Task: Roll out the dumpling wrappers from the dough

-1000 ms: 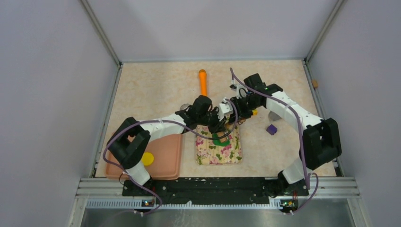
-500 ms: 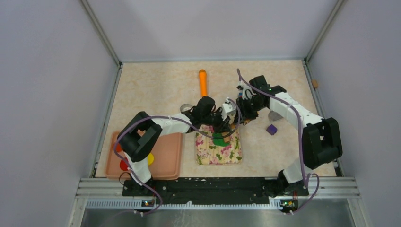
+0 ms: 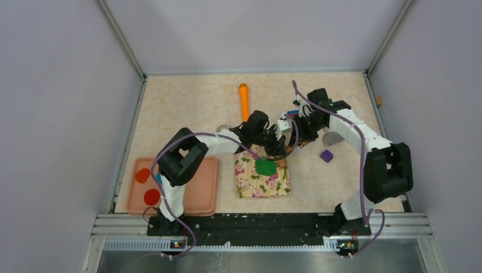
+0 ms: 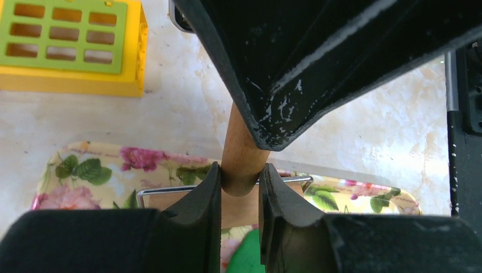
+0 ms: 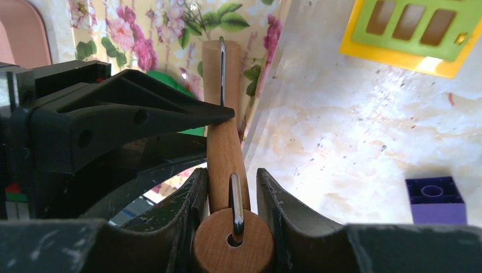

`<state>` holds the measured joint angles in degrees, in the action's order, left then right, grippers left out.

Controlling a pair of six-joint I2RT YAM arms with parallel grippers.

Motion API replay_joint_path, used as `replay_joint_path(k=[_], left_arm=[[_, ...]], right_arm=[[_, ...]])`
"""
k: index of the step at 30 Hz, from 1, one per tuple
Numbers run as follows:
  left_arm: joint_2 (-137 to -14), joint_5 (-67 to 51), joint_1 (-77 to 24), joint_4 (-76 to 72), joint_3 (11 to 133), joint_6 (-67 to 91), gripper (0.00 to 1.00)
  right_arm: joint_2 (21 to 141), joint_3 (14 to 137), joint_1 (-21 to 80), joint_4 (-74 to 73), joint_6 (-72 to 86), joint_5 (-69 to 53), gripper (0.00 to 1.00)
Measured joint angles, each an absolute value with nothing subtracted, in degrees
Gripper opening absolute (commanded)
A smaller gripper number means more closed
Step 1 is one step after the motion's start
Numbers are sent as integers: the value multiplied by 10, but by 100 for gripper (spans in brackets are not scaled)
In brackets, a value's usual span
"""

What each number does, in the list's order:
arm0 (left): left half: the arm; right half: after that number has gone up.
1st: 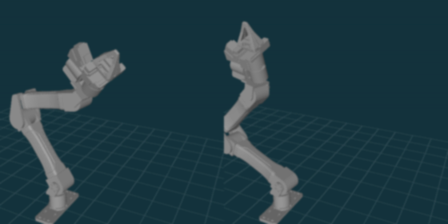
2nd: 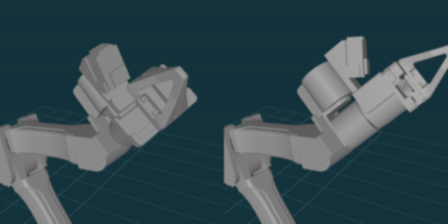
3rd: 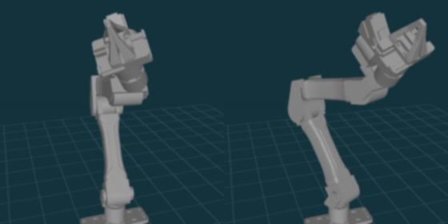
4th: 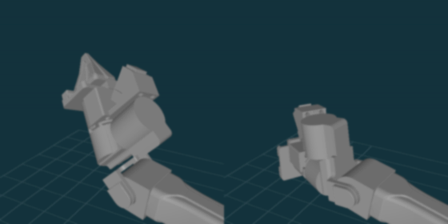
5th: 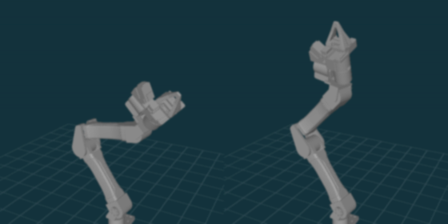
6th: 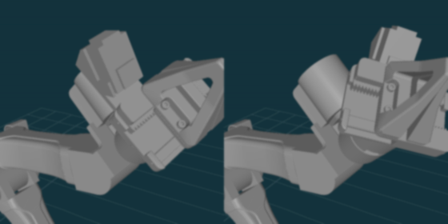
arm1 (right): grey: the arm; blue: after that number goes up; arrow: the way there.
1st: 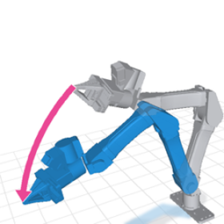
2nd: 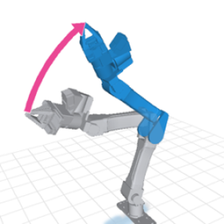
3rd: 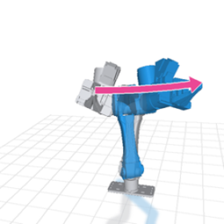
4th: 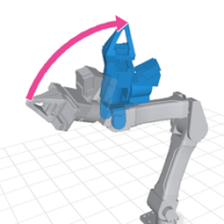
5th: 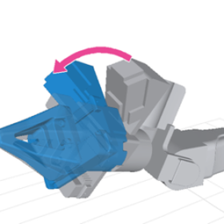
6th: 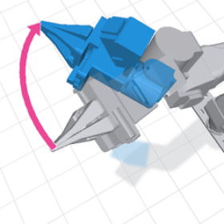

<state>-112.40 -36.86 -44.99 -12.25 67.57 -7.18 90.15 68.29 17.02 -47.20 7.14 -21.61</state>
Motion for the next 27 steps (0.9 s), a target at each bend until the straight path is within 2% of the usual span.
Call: replay_joint_path(k=[8, 15, 27], left_arm=[[-1119, -365, -452, -63, 724, -75, 0], [-1067, -375, -456, -16, 712, -60, 0], [-1047, -367, -451, -13, 640, -41, 0]], right_arm=[[873, 703, 171, -486, 14, -220, 0], [813, 674, 171, -491, -2, -267, 0], [863, 644, 206, -453, 38, -288, 0]])
